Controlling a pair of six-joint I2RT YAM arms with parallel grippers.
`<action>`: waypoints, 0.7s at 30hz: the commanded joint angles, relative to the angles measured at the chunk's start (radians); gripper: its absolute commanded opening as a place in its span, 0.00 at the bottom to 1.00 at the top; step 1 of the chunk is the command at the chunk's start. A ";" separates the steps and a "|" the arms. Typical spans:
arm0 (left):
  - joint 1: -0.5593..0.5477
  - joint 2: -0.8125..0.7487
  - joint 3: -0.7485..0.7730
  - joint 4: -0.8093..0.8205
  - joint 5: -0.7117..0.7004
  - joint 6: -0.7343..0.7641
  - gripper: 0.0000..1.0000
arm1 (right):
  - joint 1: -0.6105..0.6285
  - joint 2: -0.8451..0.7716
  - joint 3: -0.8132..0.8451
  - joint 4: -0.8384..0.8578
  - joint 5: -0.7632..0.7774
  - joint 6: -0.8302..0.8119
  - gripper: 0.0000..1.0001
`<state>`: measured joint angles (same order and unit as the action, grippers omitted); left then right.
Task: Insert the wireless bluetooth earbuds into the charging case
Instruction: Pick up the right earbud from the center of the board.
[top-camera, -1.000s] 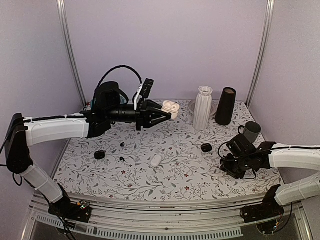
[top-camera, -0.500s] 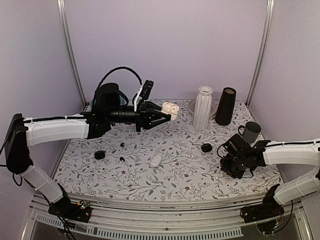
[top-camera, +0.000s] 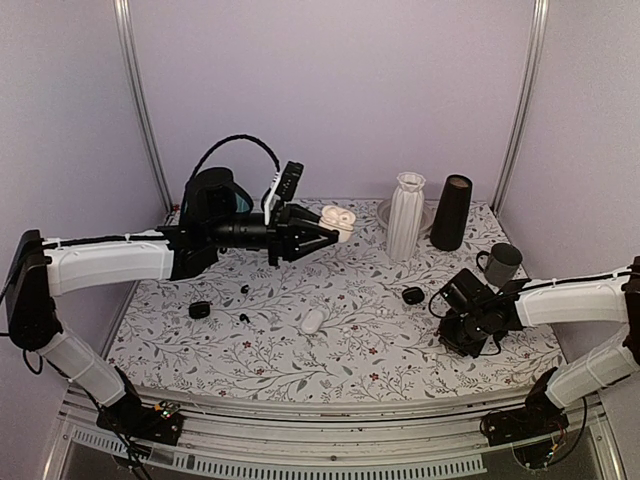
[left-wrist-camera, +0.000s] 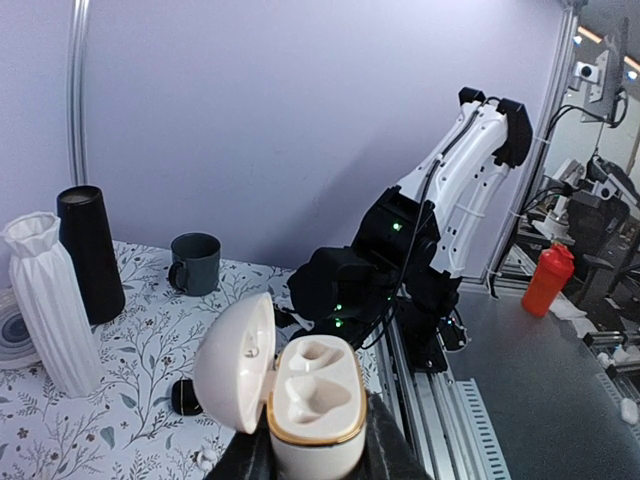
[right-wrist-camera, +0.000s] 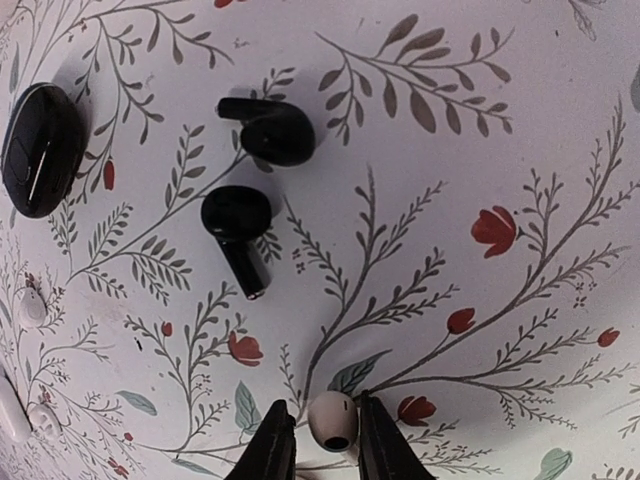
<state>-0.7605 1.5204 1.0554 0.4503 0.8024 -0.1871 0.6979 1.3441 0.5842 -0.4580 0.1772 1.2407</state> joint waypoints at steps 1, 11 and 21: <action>0.012 -0.034 -0.014 0.020 -0.003 0.000 0.00 | -0.008 0.029 0.023 0.019 -0.001 -0.013 0.22; 0.013 -0.040 -0.022 0.024 -0.006 0.000 0.00 | -0.009 0.049 0.017 0.020 -0.005 -0.019 0.18; 0.011 -0.037 -0.029 0.031 -0.006 0.000 0.00 | -0.009 0.065 0.020 0.021 -0.011 -0.040 0.10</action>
<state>-0.7601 1.5032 1.0401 0.4515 0.7986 -0.1871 0.6941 1.3834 0.5976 -0.4183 0.1768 1.2140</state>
